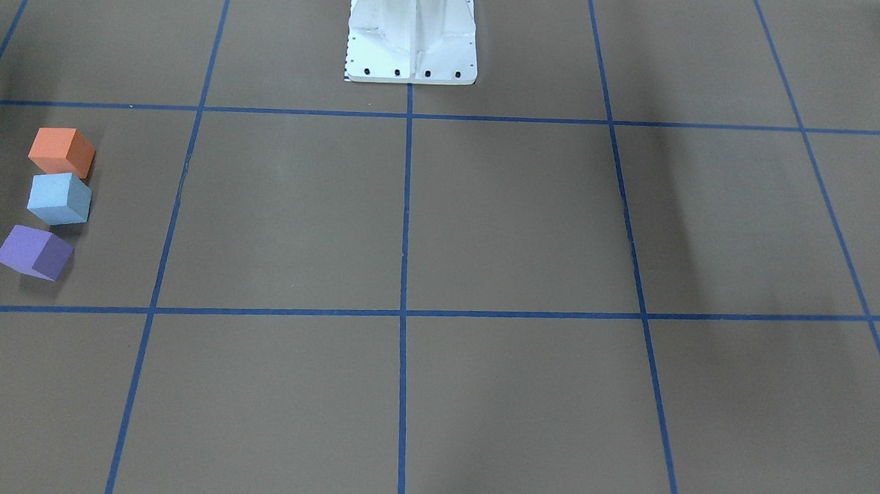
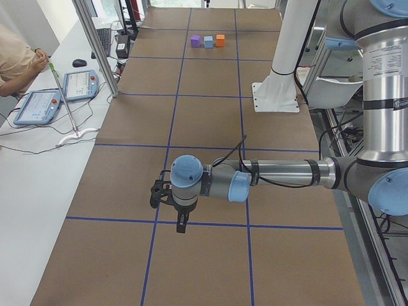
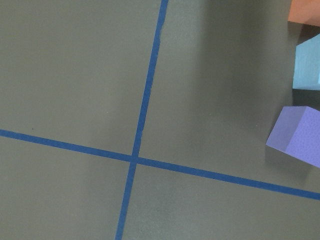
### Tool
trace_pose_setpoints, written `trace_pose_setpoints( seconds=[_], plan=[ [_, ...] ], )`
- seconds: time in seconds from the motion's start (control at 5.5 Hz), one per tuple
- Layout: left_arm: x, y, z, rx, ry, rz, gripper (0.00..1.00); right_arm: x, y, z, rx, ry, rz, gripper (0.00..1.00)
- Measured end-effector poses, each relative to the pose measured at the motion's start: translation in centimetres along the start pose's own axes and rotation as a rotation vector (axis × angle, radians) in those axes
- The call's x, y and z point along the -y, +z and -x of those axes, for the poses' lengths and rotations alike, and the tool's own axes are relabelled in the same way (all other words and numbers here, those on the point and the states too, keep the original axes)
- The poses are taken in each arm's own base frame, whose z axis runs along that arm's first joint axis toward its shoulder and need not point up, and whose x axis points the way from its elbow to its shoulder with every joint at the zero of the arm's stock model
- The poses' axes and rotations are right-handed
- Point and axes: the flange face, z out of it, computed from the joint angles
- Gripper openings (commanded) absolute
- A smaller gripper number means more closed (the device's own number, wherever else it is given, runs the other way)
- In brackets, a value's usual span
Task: Place blue block between orange and purple blocks
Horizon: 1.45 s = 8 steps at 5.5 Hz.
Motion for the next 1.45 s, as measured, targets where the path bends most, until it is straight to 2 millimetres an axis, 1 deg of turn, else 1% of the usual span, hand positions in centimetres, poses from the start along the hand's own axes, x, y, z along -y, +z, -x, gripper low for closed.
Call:
trace_pose_setpoints(
  seconds=[0.18, 0.36, 1.45],
  plan=[
    [-0.37, 0.71, 0.76, 0.002, -0.015, 0.014, 1.00, -0.09, 0.04, -0.05, 0.001, 0.006, 0.001, 1.00],
    [-0.57, 1.00, 1.08, 0.003, -0.020, 0.020, 1.00, -0.11, 0.03, -0.06, 0.002, 0.009, 0.001, 1.00],
    [-0.49, 0.71, 0.80, 0.005, -0.004, 0.005, 1.00, 0.09, -0.13, 0.16, 0.004, 0.012, -0.004, 1.00]
  ],
)
